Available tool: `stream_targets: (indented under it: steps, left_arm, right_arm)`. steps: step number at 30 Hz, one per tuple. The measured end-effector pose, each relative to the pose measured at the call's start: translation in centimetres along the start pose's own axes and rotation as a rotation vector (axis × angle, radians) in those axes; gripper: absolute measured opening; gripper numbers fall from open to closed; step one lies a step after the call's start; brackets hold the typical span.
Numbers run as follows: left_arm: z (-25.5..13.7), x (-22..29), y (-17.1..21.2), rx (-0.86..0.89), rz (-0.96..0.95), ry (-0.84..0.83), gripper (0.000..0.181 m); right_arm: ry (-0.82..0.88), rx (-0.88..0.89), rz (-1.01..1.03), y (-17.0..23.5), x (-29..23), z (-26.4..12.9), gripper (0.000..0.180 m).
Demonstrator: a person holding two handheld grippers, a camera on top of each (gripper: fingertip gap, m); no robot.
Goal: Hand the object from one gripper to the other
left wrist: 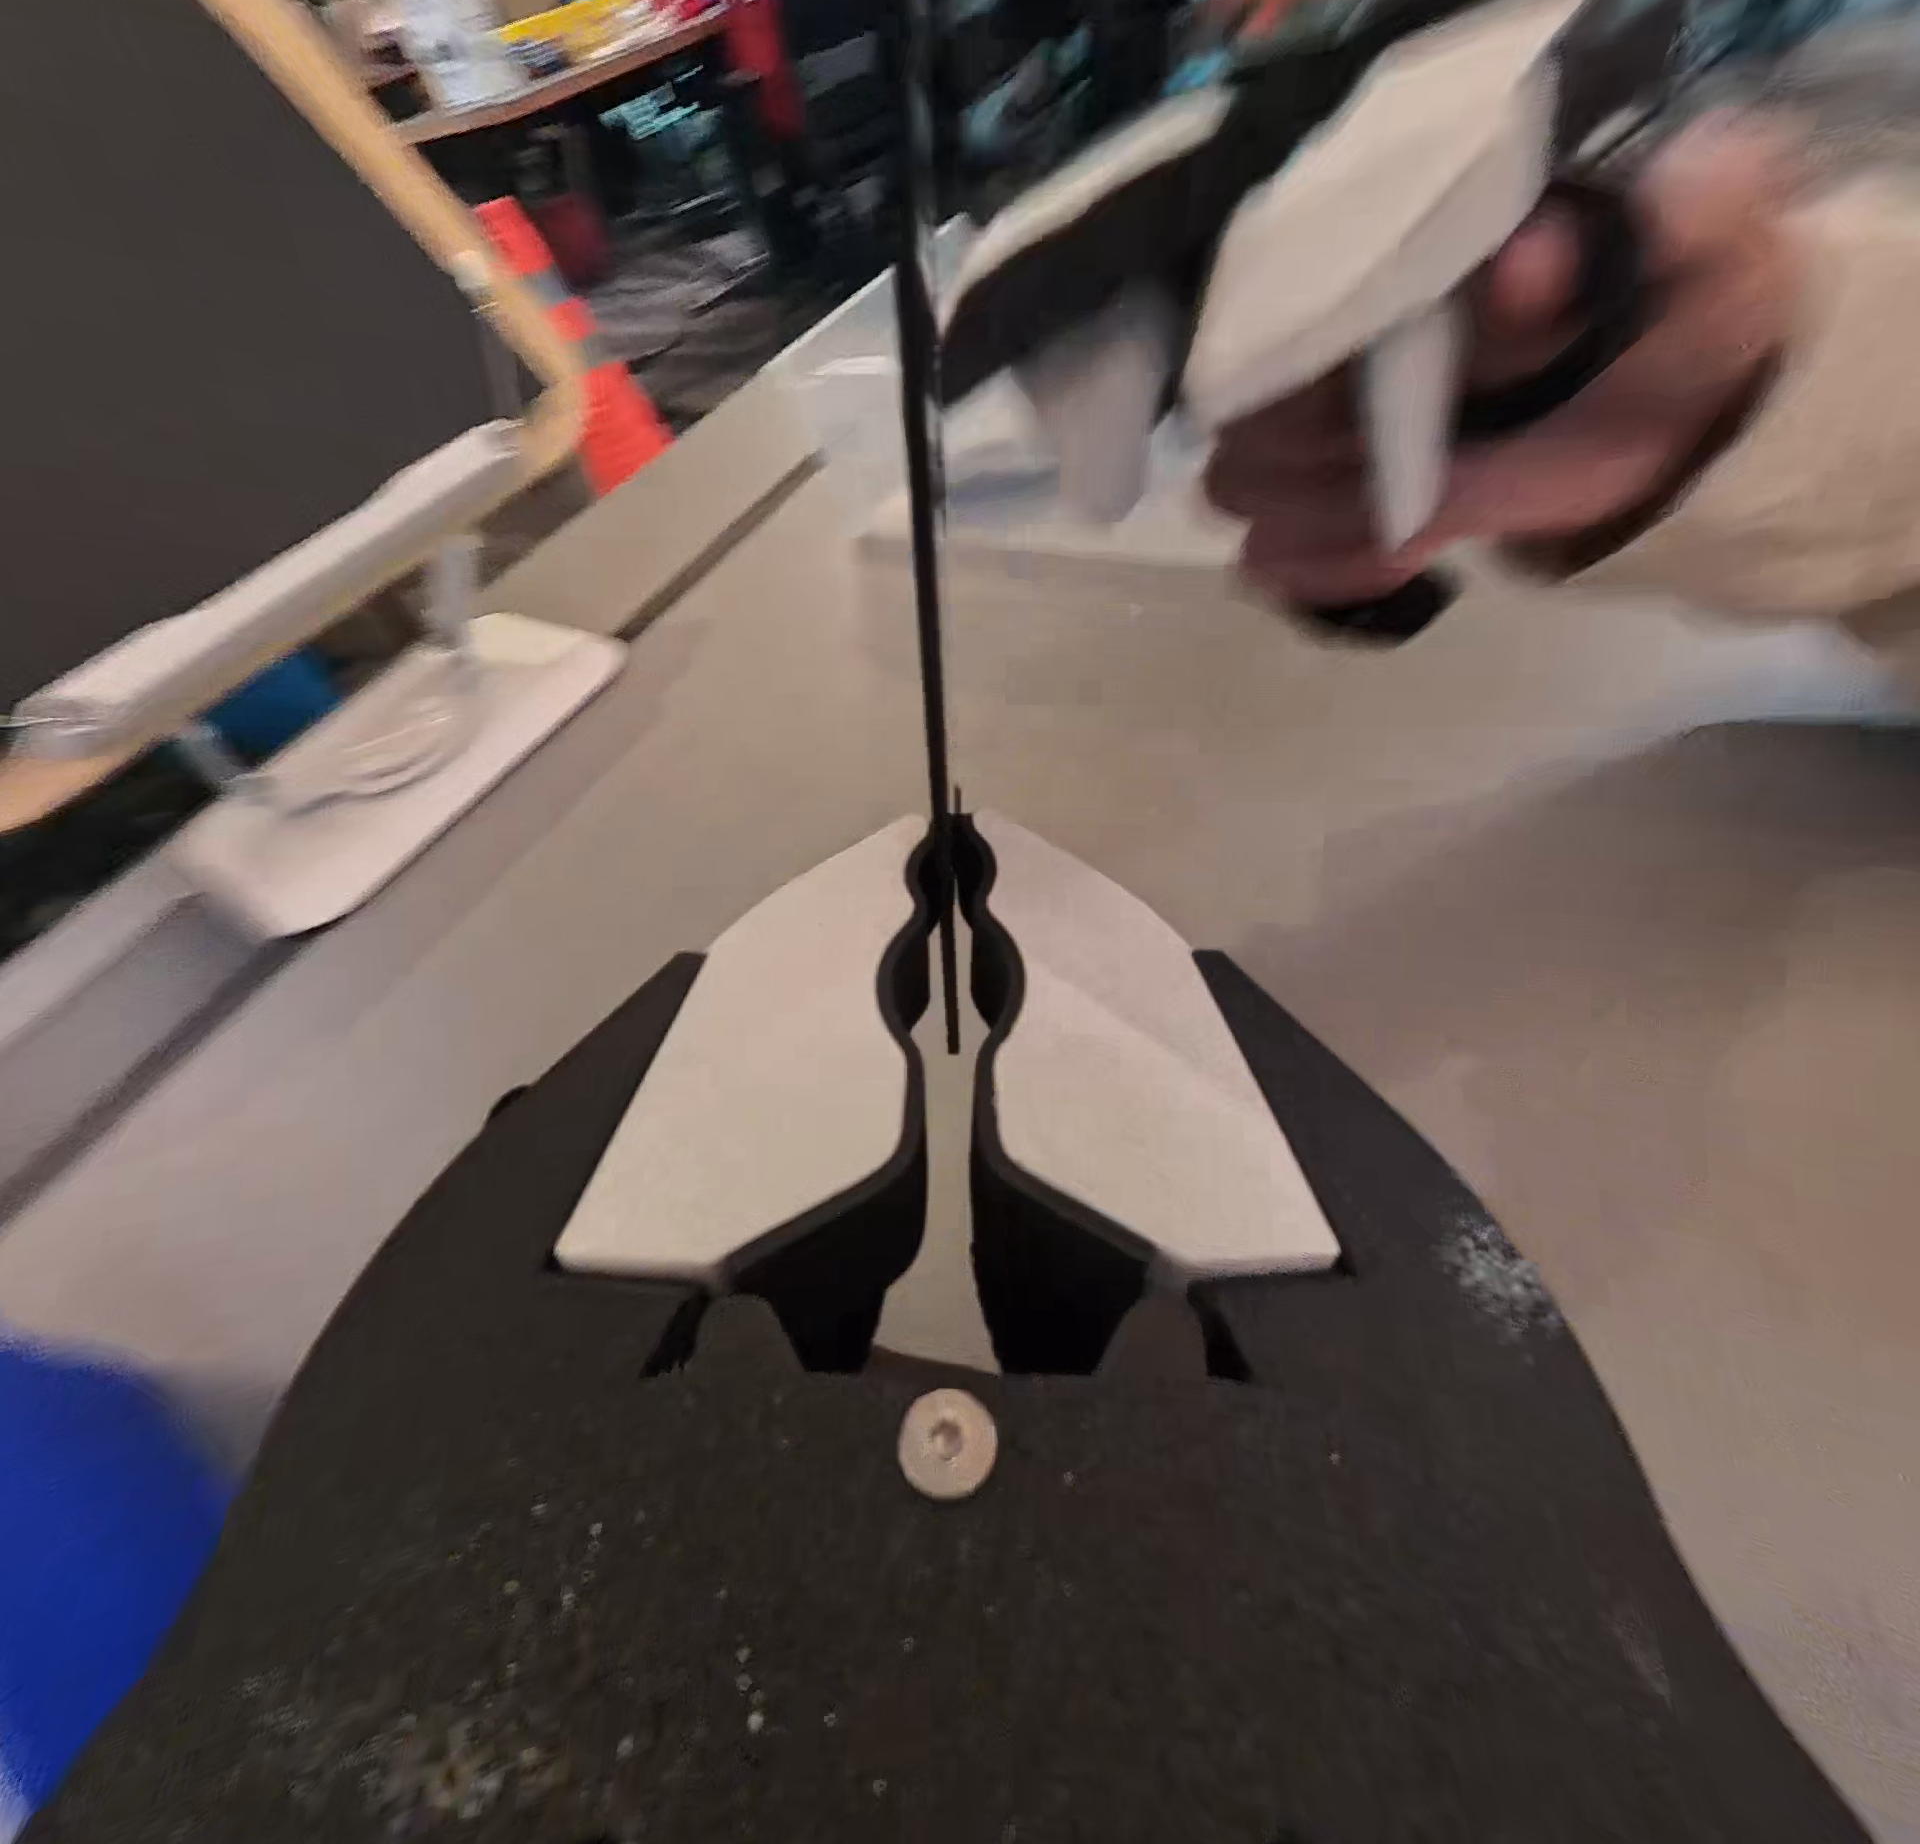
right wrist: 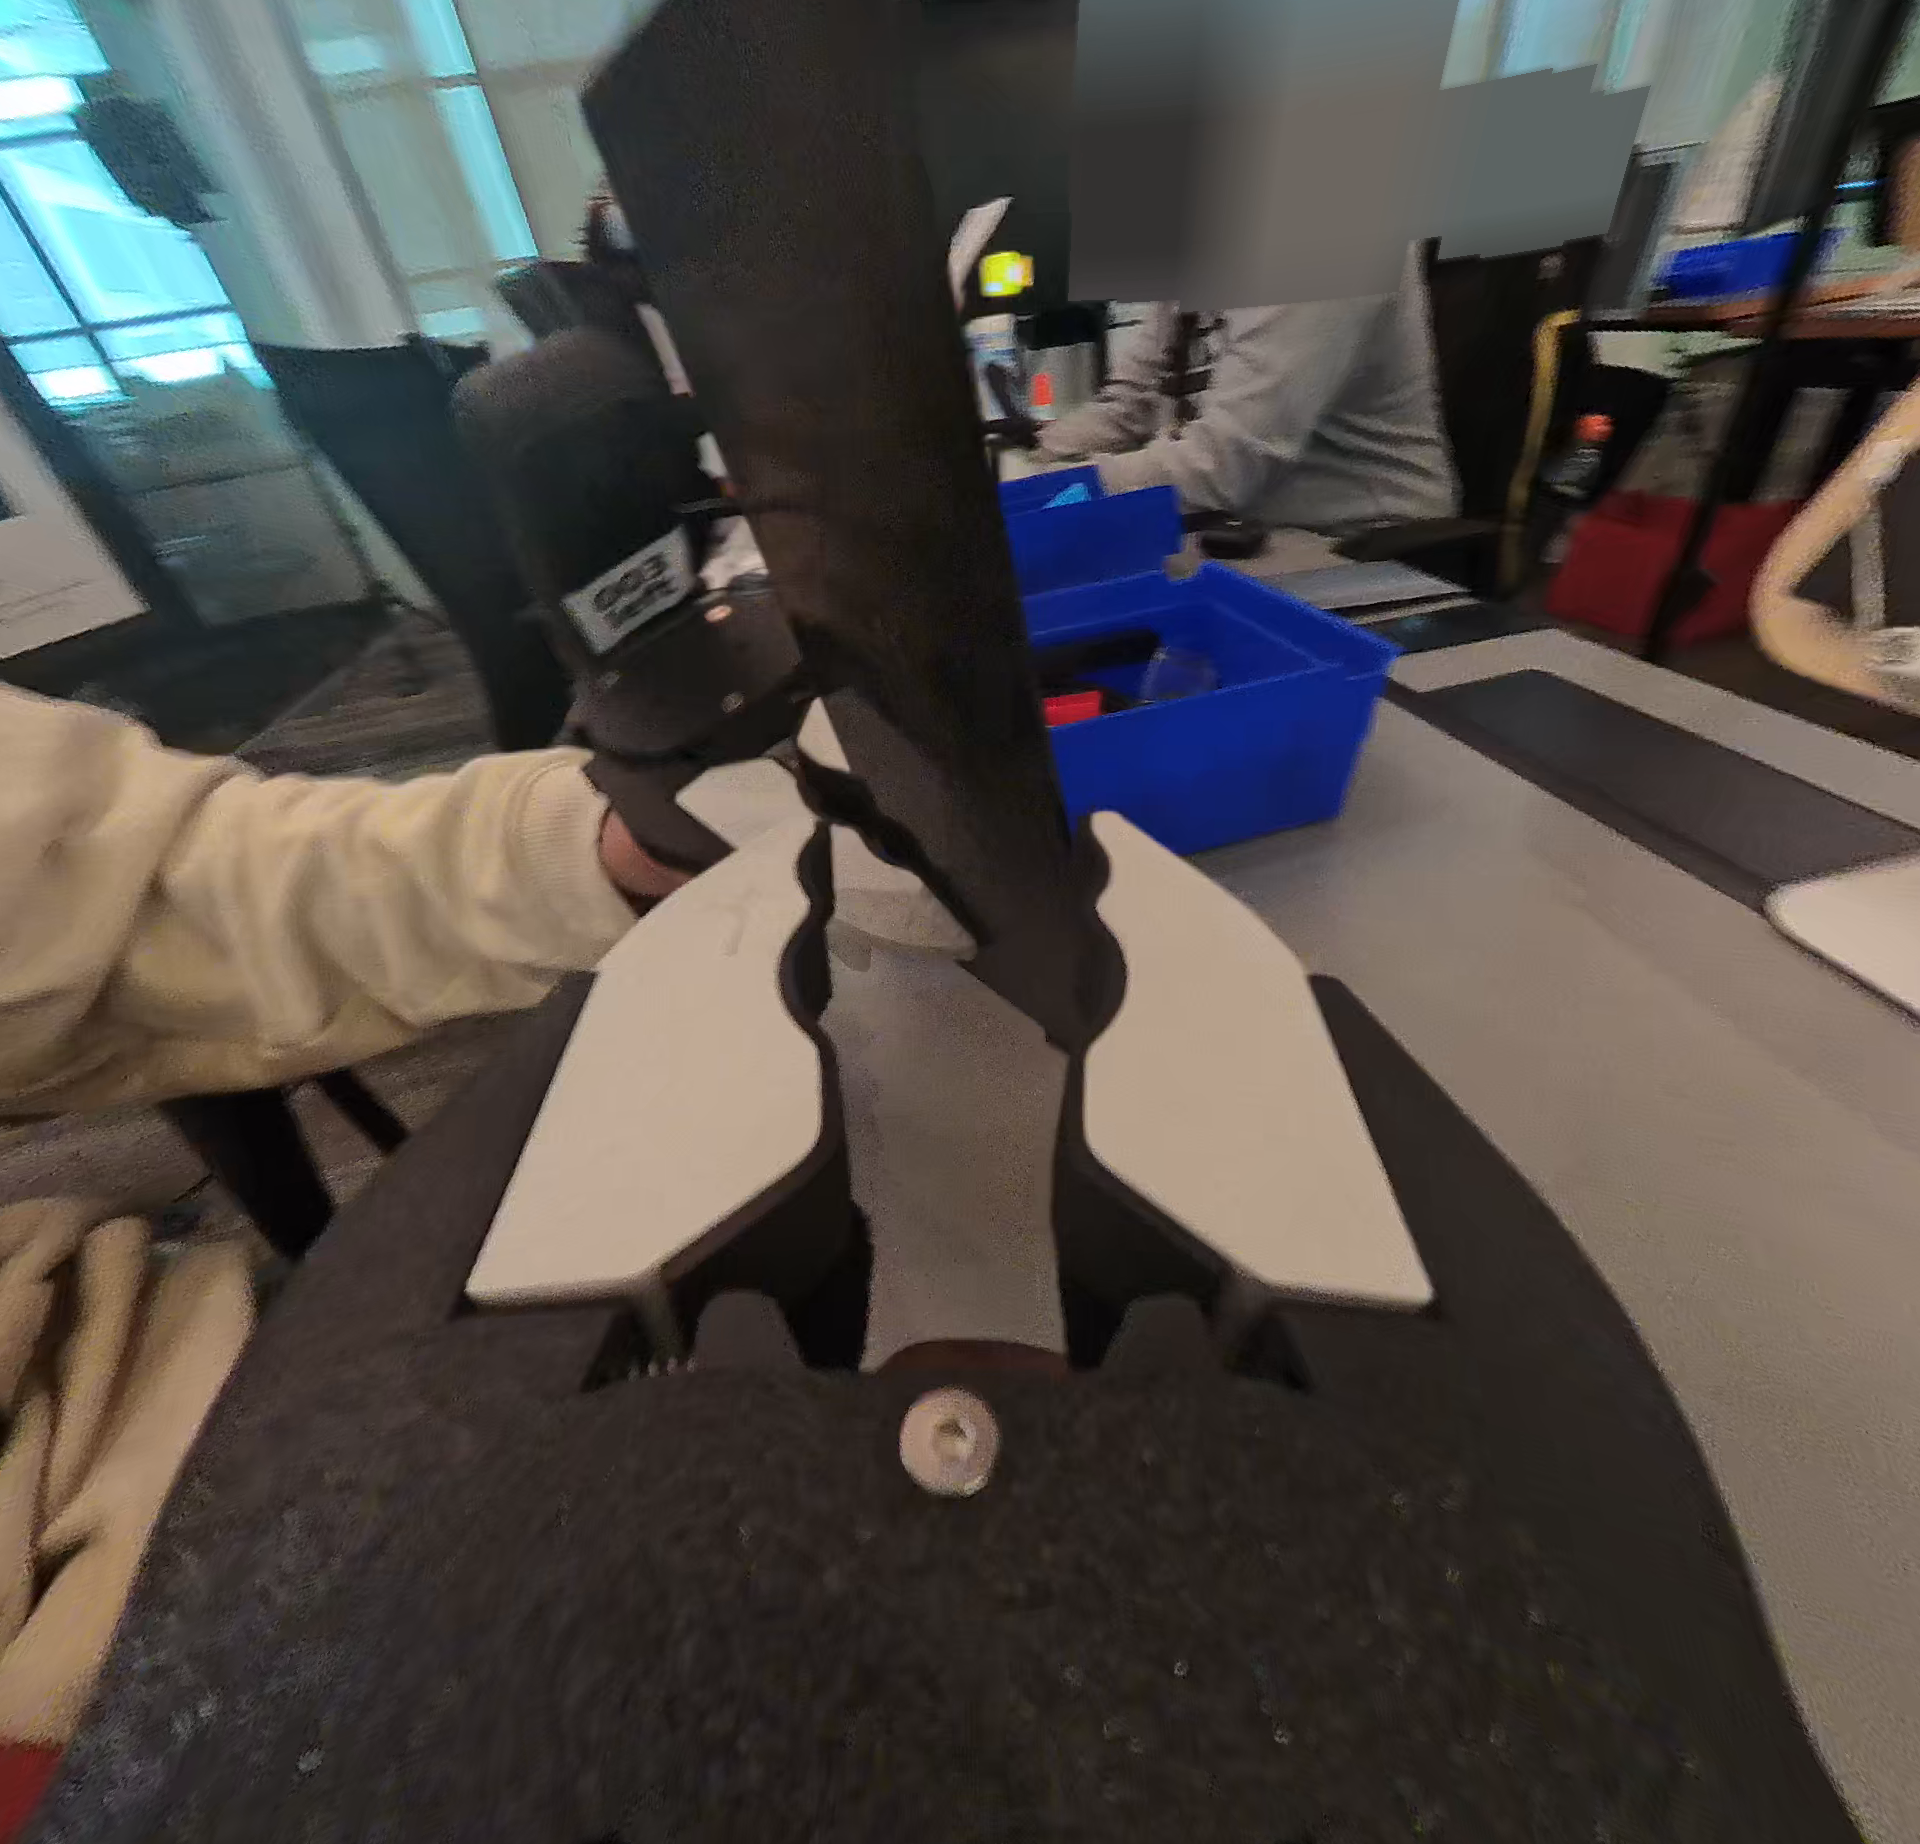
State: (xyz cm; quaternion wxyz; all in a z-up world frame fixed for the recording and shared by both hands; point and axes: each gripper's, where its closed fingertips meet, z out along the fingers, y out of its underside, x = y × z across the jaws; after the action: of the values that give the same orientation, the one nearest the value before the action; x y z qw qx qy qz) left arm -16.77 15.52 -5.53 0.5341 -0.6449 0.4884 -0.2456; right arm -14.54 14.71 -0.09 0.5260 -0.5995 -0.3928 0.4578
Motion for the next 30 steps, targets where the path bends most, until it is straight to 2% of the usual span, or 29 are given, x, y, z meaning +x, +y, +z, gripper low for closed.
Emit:
stream_targets:
  steps: [2,4,6,8,13,17,20,30]
  left_arm:
    - [-0.3,-2.6,1.3,-0.091,0.103,-0.176,0.001]
    - [-0.7,-4.6,2.4,-0.18,0.198,-0.312,0.001]
    - [-1.0,-5.8,3.3,-0.256,0.284,-0.399,0.001]
    - [-1.3,-6.5,3.5,-0.303,0.368,-0.474,0.001]
    - [-1.6,-7.0,3.4,-0.368,0.519,-0.601,0.001]
    - [-1.6,-6.9,3.2,-0.383,0.574,-0.625,0.001]
    - [-1.5,-6.8,3.2,-0.385,0.589,-0.624,0.001]
    - [-0.9,-6.3,3.8,-0.357,0.544,-0.579,0.003]
  right_arm:
    - [0.16,-0.008,-0.013,-1.5,1.7,-0.7,0.062]
    - [0.288,-0.104,-0.017,-1.9,2.7,-1.5,0.072]
    - [0.336,-0.194,0.004,-1.9,2.5,-1.7,0.097]
    - [0.362,-0.259,0.021,-1.7,1.9,-1.8,0.104]
    - [0.412,-0.285,0.024,-1.8,1.7,-1.9,0.108]
    - [0.411,-0.305,0.015,-1.1,1.9,-1.8,0.106]
    - [0.419,-0.346,-0.021,-0.5,2.1,-1.7,0.091]
    - [0.415,-0.403,-0.014,0.2,2.3,-1.9,0.09]
